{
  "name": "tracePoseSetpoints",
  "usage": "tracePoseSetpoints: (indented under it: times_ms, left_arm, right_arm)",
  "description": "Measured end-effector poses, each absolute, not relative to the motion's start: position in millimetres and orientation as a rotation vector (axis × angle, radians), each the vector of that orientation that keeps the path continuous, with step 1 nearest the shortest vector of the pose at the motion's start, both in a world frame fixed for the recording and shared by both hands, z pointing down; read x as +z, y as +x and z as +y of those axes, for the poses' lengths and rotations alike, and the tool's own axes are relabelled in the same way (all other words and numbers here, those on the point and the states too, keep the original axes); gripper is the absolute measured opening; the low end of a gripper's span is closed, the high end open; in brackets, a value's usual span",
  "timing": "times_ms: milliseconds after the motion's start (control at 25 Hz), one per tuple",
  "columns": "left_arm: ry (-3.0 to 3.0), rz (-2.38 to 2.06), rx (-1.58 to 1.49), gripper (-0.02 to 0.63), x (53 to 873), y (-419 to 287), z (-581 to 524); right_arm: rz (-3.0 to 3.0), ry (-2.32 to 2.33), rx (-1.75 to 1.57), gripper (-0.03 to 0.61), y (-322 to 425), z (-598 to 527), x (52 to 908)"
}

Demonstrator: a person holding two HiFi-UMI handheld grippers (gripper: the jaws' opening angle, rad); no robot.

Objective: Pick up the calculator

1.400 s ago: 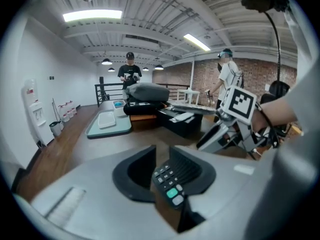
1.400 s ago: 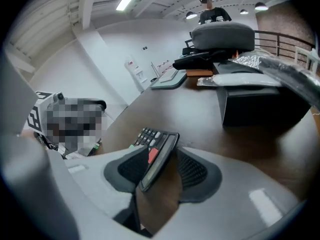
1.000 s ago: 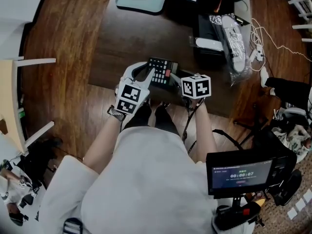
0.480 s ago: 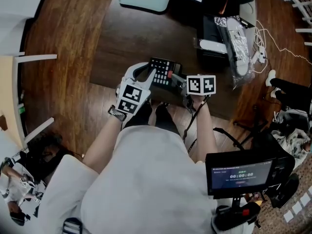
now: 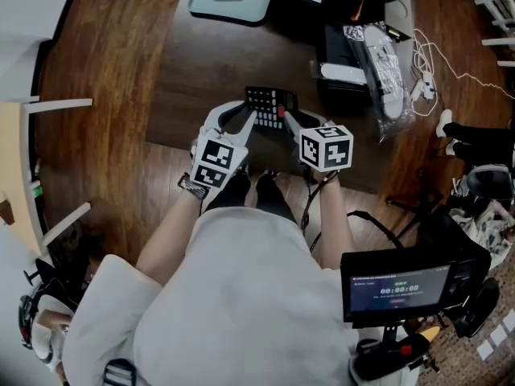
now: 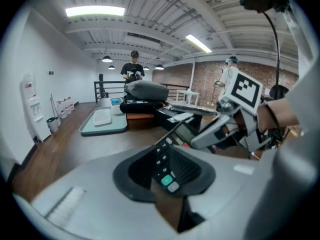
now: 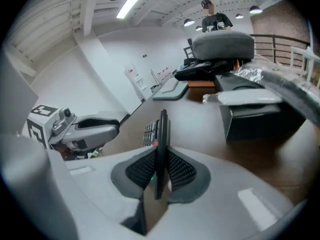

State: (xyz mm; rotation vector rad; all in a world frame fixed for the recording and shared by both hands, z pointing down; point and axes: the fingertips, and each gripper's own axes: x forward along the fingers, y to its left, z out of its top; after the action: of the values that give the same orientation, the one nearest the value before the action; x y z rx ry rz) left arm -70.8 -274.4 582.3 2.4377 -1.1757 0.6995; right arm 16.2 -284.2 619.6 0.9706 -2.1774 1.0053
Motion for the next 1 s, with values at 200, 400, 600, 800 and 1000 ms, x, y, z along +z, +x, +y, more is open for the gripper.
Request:
tracePoseSetpoints:
  times_ms: [200, 400, 600, 800, 1000]
  left_arm:
    - [2.47, -1.218, 0.678, 0.089, 569, -69, -280]
    - [2.524, -1.239, 0.619, 0.089, 548, -66, -283]
    - [2.602, -1.256, 0.519, 0.089, 518, -62, -291]
    - [2.702, -1.295, 0.51, 0.089, 486, -56, -299]
    - [2.774, -1.29, 0.381, 0.089, 445, -47, -306]
  right_arm:
    - [-2.22, 1.118, 0.944, 0.057, 41, -307, 584]
    - [-2.278, 1.26, 0.864, 0.054, 65, -316, 543]
    - [-2.31, 1.407, 0.756, 0.054, 89, -319, 498]
    - [-2.348, 1.551, 0.621, 0.052, 114, -316, 452]
    - [-2.408, 1.629, 0.488, 0.052, 129, -311, 406]
